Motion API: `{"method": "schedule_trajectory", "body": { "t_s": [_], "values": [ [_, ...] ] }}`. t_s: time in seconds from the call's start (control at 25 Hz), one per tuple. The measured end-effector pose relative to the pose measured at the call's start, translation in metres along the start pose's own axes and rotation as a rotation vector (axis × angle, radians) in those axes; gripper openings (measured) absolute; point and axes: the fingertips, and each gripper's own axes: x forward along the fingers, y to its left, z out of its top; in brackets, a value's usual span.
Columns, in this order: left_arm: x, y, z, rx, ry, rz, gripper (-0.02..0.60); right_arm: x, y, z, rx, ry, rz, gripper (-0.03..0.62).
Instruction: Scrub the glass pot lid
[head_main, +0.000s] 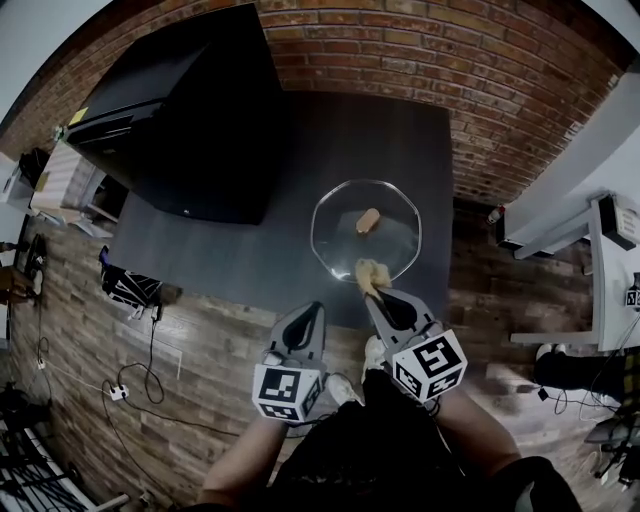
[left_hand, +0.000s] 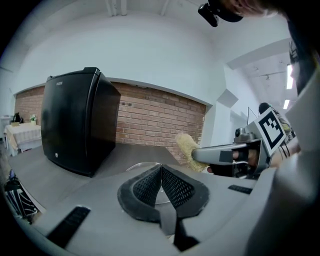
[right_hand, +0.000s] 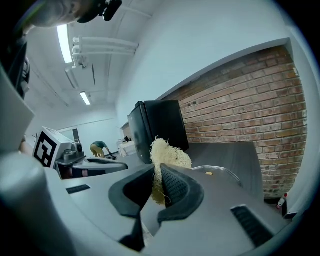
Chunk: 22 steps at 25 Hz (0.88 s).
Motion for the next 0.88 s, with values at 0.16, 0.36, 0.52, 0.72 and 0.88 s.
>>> {"method": "schedule_trajectory", "body": {
  "t_s": [0.16,0.36,0.52,0.72,0.88],
  "values": [
    [0.026,0.004,-0.005,0.0,0.036,0.019,0.032,0.011,-0.017,-0.005,0.005,0.028,0.028,0.041],
    [0.063,0.012,-0.013,0.007,0.074,0.057,0.032,0.026,-0.048,-0.015,0.038,0.064,0.055,0.041],
    [0.083,0.018,-0.025,0.004,0.119,0.088,0.032,0.042,-0.07,-0.022,0.062,0.086,0.078,0.041],
    [0.098,0.029,-0.03,0.008,0.15,0.106,0.032,0.057,-0.083,-0.026,0.085,0.105,0.091,0.041],
    [0.111,0.04,-0.031,0.03,0.174,0.091,0.032,0.068,-0.085,-0.03,0.102,0.124,0.079,0.041]
  ]
}}
